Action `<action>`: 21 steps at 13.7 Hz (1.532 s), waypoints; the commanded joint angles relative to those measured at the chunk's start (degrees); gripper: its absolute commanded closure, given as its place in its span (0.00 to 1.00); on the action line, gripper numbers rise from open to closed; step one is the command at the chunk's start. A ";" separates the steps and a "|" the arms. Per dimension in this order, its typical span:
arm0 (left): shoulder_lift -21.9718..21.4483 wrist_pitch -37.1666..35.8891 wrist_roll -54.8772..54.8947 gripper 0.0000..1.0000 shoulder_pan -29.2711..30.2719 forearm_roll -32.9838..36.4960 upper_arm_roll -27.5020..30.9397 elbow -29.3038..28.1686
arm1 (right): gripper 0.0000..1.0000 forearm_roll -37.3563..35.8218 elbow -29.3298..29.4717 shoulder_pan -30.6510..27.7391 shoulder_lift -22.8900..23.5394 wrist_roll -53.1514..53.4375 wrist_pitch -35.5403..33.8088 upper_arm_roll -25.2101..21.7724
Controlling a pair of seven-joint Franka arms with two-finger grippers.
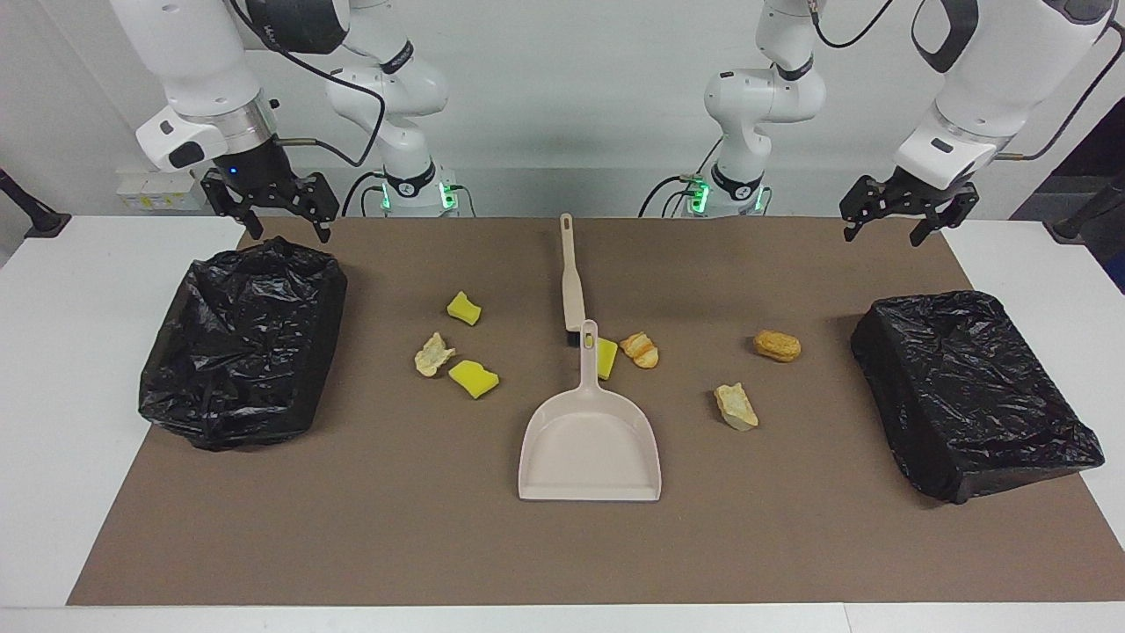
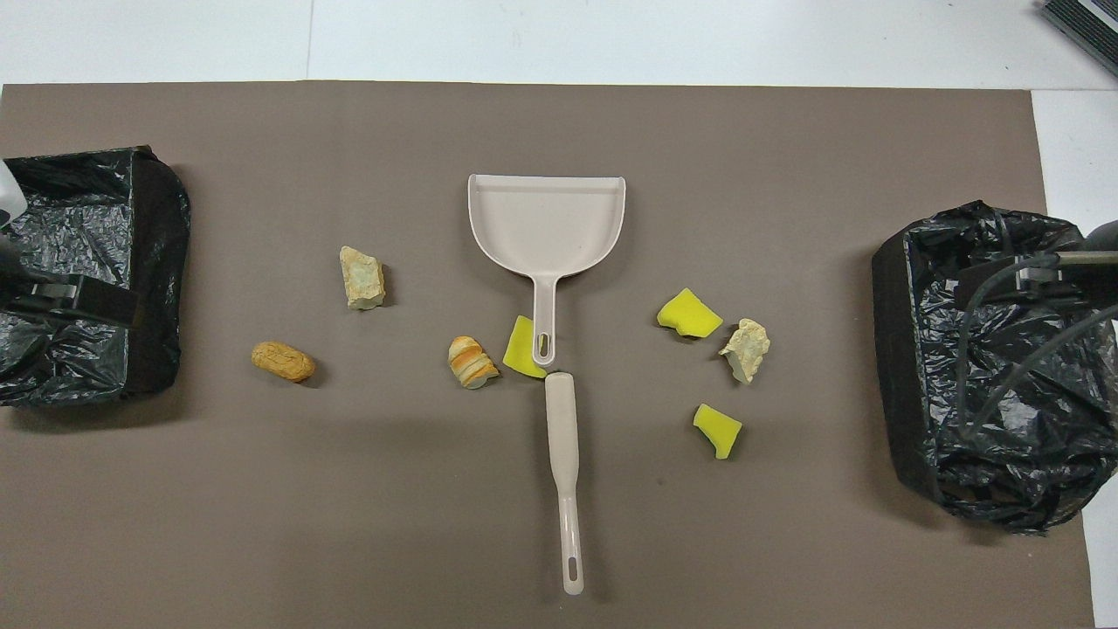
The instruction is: Sweep and dump trash in bin
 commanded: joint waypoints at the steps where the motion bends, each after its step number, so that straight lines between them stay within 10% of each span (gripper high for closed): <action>1: 0.48 -1.64 1.14 0.00 0.40 0.44 -0.10 1.27 | 0.00 0.80 0.89 -0.48 0.19 -1.33 -0.97 -0.15; 21: -0.84 -0.14 -0.62 0.00 -0.57 -2.82 -0.63 -1.53 | 0.00 0.44 0.81 -0.83 0.19 -2.83 -0.44 -0.15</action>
